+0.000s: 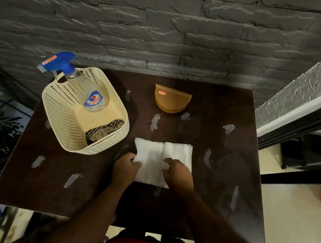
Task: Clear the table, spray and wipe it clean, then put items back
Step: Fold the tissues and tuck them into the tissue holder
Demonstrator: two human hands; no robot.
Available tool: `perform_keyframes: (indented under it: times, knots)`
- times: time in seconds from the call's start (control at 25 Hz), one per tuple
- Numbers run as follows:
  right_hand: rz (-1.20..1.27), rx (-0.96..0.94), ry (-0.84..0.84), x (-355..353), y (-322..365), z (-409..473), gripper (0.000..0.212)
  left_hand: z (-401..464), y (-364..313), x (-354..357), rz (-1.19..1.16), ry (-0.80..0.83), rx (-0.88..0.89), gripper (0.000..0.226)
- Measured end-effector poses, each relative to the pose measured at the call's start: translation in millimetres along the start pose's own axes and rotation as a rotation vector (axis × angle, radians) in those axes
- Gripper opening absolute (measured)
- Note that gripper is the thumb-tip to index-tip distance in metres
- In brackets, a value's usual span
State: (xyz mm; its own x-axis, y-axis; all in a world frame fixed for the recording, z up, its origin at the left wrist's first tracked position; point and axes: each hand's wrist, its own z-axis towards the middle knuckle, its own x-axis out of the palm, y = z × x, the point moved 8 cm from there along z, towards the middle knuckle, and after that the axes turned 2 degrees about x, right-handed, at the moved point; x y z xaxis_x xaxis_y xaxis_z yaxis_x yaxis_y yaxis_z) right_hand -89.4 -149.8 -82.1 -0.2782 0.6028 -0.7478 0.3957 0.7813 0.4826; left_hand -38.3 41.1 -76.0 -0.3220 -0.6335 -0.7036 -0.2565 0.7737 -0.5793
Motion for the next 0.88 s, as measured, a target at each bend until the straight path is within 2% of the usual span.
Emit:
perform_keyframes:
  times: [0.12,0.24,0.32,0.44,0.48,0.56,0.72,0.88]
  knots:
    - [-0.160,0.001,0.120,23,3,6,0.046,-7,-12,-1,-0.014,-0.023,0.041,0.021]
    - [-0.127,-0.012,0.146,20,0,12,0.047,-18,-33,1,-0.037,-0.039,0.121,0.016]
    - [0.093,0.030,0.105,7,-8,10,0.042,-26,-51,11,-0.032,-0.020,0.178,0.019]
    - [0.657,0.281,-0.012,-17,-32,6,0.026,-33,-81,38,-0.003,0.053,0.245,0.024]
    - [0.810,0.358,0.001,-21,-39,3,0.027,-36,-91,49,-0.002,0.083,0.255,0.023]
    - [0.956,0.414,0.045,-25,-49,0,0.036,-41,-107,68,0.012,0.112,0.284,0.019]
    - [0.860,0.378,0.065,-29,-66,0,0.035,-44,-115,98,0.072,0.186,0.319,0.022]
    - [0.659,0.406,0.034,-30,-87,8,0.024,-47,-104,104,-0.018,0.307,0.287,0.037]
